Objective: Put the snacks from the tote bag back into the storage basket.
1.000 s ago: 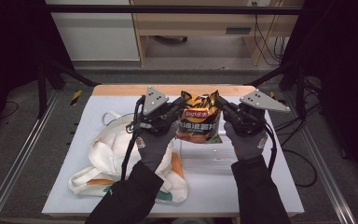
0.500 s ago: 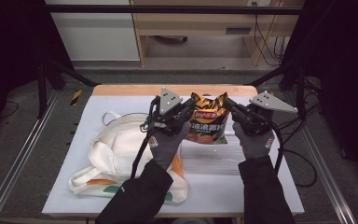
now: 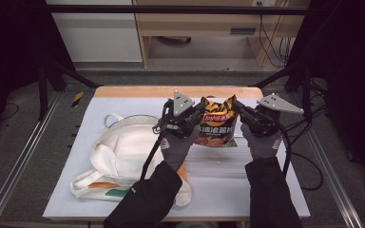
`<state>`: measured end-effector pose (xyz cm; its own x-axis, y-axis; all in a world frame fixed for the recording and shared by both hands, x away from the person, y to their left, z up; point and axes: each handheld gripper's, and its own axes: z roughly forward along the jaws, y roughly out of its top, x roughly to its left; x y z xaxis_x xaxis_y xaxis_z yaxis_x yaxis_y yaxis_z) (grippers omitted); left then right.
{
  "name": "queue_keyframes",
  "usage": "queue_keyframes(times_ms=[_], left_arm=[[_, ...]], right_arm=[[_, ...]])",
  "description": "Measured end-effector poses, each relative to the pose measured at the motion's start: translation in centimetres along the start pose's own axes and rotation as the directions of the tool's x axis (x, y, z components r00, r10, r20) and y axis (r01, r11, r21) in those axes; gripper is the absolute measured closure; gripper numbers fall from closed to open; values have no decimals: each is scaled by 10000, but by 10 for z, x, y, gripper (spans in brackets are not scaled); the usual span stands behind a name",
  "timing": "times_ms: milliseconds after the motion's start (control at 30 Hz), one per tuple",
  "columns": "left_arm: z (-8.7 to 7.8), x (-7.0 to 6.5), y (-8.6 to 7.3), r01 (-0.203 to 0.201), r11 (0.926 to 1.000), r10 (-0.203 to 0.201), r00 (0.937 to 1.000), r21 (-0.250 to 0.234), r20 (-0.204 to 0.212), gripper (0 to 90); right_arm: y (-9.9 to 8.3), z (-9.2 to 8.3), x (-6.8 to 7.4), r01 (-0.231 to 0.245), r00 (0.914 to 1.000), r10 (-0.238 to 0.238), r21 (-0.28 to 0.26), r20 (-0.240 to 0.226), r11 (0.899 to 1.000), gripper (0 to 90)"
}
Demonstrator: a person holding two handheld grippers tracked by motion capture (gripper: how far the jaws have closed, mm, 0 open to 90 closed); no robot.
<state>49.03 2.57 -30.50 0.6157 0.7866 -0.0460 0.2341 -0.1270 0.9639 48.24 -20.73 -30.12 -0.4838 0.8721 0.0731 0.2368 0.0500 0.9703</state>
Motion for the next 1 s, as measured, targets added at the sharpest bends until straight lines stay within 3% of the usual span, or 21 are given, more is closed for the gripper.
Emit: queue_keyframes(times_ms=[467,633,1000], left_arm=[[16,9,-23,196,9989,-182,9993,418,-336,892],[18,17,-33,322,9980,-295,9984,540,-492,892],[24,20,-41,281,9964,-229,9976,797,-659,885]], right_arm=[[-21,23,-6,-176,9998,170,550,109,9983,899],[-29,34,-1,-42,9999,31,869,132,9962,896],[-37,45,0,57,9994,-97,1178,339,9930,888]])
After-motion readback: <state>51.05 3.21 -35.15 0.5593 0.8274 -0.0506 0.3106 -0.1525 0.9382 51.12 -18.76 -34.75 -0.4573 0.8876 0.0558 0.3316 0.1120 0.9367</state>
